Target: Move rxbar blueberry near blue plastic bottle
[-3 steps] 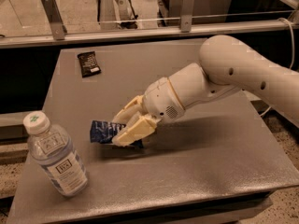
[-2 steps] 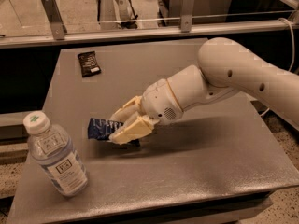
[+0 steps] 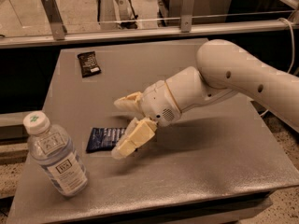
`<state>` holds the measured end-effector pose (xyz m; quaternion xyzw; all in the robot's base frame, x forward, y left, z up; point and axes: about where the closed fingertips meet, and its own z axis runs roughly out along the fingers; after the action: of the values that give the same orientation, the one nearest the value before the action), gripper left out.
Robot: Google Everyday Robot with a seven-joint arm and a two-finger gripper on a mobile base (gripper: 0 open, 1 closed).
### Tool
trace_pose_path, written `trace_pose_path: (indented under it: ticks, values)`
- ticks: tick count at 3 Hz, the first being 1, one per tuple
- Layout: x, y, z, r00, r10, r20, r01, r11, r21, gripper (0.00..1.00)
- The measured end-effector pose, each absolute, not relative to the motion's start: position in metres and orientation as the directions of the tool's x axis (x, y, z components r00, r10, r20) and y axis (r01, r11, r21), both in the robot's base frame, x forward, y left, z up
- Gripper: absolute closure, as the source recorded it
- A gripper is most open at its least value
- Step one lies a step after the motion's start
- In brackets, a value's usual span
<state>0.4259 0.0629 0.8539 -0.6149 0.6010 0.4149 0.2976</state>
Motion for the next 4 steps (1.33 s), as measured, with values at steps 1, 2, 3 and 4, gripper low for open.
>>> trace_pose_path:
  ticks: [1, 2, 3, 4]
  values:
    - [0.426, 0.063, 0.854, -0.067, -0.492, -0.868, -0.986, -0.1, 0.133, 0.0]
    - [0.445, 0.034, 0.864, -0.056, -0.503, -0.862, -0.997, -0.025, 0.079, 0.0]
    - [0.477, -0.022, 0.886, -0.013, -0.508, -0.861, -0.998, 0.062, -0.022, 0.0]
    - [0.52, -0.103, 0.933, 0.078, -0.495, -0.865, -0.969, 0.168, -0.183, 0.0]
